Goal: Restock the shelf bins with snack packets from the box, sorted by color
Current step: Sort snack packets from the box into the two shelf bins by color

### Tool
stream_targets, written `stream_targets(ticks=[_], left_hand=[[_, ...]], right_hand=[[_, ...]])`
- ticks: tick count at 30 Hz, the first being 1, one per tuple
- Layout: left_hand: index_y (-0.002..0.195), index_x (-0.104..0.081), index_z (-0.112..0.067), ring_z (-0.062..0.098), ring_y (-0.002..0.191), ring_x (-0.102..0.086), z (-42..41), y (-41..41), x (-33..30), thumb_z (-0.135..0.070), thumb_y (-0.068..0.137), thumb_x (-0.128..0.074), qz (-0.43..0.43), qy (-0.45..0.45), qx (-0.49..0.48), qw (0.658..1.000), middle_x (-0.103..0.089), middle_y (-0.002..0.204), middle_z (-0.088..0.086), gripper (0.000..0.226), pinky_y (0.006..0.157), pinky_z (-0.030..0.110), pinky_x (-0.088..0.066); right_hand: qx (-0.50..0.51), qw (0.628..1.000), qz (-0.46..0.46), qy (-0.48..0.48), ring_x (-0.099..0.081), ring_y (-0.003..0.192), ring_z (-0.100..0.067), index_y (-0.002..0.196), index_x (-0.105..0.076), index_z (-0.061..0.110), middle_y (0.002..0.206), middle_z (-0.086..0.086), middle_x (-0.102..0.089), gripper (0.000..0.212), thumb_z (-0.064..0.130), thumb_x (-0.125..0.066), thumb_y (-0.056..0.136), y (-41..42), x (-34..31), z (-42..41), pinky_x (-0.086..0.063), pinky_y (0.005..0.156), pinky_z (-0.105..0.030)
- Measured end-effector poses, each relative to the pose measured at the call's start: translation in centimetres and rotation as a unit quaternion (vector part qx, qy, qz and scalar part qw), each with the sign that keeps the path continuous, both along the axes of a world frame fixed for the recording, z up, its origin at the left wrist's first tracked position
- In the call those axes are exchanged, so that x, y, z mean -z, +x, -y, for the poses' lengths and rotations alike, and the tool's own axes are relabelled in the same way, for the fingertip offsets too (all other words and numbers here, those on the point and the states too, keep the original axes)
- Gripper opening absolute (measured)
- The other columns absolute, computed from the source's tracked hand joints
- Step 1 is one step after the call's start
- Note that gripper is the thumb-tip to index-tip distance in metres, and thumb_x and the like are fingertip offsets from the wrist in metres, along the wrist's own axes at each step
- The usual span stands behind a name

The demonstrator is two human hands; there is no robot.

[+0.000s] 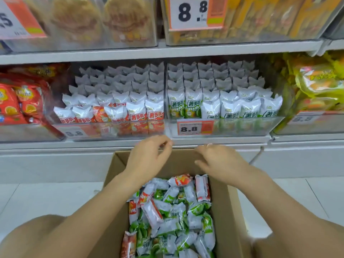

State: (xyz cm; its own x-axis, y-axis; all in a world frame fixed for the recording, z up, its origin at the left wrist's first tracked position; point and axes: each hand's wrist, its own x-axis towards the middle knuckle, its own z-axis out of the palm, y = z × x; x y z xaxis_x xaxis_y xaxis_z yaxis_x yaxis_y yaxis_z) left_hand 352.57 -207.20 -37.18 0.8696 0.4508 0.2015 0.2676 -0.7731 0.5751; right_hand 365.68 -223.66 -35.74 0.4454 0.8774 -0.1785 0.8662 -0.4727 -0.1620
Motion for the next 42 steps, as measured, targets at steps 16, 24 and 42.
stream_targets(ticks=[16, 24, 42], left_hand=[[0.111, -0.06, -0.012, 0.024, 0.101, -0.058, 1.8, -10.0, 23.7, -0.03, 0.097, -0.043, -0.546, -0.113, 0.02, 0.83, -0.059, 0.111, 0.006, 0.028, 0.072, 0.03, -0.044], [0.133, -0.04, -0.007, 0.031, 0.12, -0.046, 2.2, -10.1, 26.3, -0.015, 0.09, -0.055, -0.457, -0.145, -0.219, 0.85, -0.045, 0.133, 0.013, 0.046, 0.092, 0.038, -0.043], [0.125, -0.037, -0.002, 0.036, 0.116, -0.05, -6.7, -3.9, 27.2, -0.028, 0.076, -0.075, -0.374, -0.231, -0.318, 0.84, -0.045, 0.13, 0.018, 0.067, 0.094, 0.039, -0.042]], right_hand=[[-0.015, 0.922, -0.171, -0.346, -0.055, 0.115, -0.027, 0.127, -0.051, 0.011, 0.127, -0.011, -0.057, 0.032, 0.014, -0.042, 0.096, -10.4, 24.8, 1.7, -0.046, 0.086, -0.033], [0.115, 0.926, -0.278, -0.227, -0.044, 0.129, -0.028, 0.153, -0.014, 0.019, 0.149, -0.011, -0.037, 0.068, 0.018, -0.052, 0.096, -10.0, 29.9, -1.0, -0.047, 0.08, -0.033], [0.333, 0.794, -0.506, -0.053, -0.063, 0.099, -0.022, 0.089, -0.065, 0.017, 0.099, 0.0, -0.065, 0.011, 0.011, -0.073, 0.083, -10.1, 31.9, -1.6, -0.052, 0.089, -0.038]])
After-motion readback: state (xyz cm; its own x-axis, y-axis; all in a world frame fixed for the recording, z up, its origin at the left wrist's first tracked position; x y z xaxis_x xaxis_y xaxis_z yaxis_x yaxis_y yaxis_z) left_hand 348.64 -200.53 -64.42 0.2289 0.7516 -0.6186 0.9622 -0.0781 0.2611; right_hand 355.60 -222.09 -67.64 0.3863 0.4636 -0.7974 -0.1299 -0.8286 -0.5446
